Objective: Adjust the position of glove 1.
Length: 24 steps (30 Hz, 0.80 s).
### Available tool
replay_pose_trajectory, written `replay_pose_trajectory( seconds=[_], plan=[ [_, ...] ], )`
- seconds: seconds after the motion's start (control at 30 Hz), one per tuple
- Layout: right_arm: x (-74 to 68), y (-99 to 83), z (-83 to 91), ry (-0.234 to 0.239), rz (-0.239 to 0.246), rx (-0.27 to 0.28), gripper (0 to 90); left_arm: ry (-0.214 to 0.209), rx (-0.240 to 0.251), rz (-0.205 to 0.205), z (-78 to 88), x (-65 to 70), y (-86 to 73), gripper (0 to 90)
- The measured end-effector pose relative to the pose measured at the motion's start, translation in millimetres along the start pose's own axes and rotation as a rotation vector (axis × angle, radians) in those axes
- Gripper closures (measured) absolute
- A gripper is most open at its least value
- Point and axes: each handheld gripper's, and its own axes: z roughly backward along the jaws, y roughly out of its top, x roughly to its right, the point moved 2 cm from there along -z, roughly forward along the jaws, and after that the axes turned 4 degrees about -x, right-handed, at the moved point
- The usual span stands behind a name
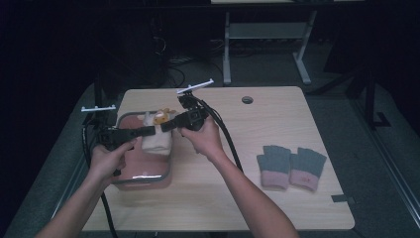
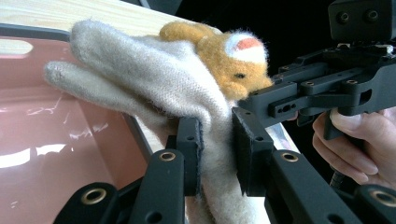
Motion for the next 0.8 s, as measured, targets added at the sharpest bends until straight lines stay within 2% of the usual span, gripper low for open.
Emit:
replay_pose_trajectory(
  seconds=[0.43, 0.57, 0.67, 0.73, 0.8],
  plan=[
    [-7.1, 9.9, -17.7, 0.025, 0.012, -0.019, 84.3, 0.020, 0.015, 0.022, 16.0, -10.6, -1.8, 73.5],
    [-9.1, 12.4, -24.8, 0.044, 0.016, -0.026, 84.5, 0.011, 0.006, 0.020, 17.6, -13.3, -3.9, 76.3],
    [-9.2, 13.8, -32.2, 0.050, 0.016, -0.040, 84.5, 0.042, 0.001, 0.024, 18.2, -17.6, -6.9, 76.8],
    [-6.8, 13.3, -38.5, 0.051, 0.005, -0.056, 84.5, 0.082, -0.019, 0.039, 17.2, -26.4, -13.0, 76.8],
    [-4.2, 10.9, -48.2, 0.043, -0.001, -0.082, 84.5, 0.090, -0.047, 0.060, 15.2, -37.0, -19.2, 76.7]
  ],
)
